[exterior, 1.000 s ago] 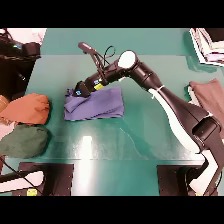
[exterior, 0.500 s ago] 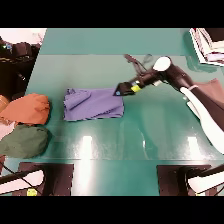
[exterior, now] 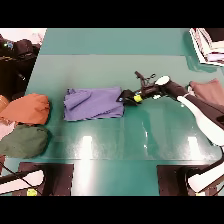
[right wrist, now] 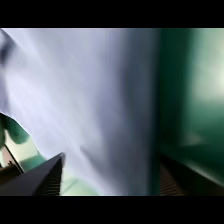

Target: Fold the shirts.

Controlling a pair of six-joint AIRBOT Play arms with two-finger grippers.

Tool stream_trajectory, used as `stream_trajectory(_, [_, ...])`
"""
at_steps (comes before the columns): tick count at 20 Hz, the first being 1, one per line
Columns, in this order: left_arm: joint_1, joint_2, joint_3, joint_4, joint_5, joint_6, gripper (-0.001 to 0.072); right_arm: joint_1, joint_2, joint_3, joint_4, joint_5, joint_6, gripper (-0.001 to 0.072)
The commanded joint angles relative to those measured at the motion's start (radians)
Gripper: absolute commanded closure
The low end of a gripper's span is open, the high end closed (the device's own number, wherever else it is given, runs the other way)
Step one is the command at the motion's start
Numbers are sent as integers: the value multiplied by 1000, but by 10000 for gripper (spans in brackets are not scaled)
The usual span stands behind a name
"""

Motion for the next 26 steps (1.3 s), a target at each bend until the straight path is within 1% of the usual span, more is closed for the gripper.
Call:
stream_trajectory(1, [0,0,0,-13,-6,0,682,87,-119,141,60,3,-11,232])
stream_trajectory(2, [-1,0,-1,-21,-8,0,683,105,-138,176,53,5,-11,395])
stream_trajectory(3, [-1,0,-2,-34,-8,0,683,117,-149,208,50,5,-16,592])
stream_trajectory(4, [-5,0,-2,-39,-11,0,683,119,-152,233,50,5,-33,692])
stream_trajectory(7, [-59,0,-2,-35,-11,0,683,79,-123,288,14,8,-27,692])
stream_trajectory(10, [-150,0,-2,-35,-8,13,683,-44,-16,289,-111,12,41,692])
stream_trajectory(11, [-183,0,-2,-34,-4,26,683,-105,29,289,-167,21,69,692])
stream_trajectory(14, [-269,0,-2,-35,4,26,683,-322,161,289,-304,76,140,692])
stream_trajectory(17, [-324,0,-2,-35,19,26,683,-558,262,289,-418,133,196,692])
stream_trajectory(20, [-354,0,-2,-36,34,24,683,-789,317,289,-438,161,205,692])
stream_trajectory(22, [-366,0,-2,-40,50,17,683,-904,327,289,-436,169,204,692])
stream_trajectory(26, [-367,0,-2,-43,58,14,682,-1015,326,290,-415,156,201,692])
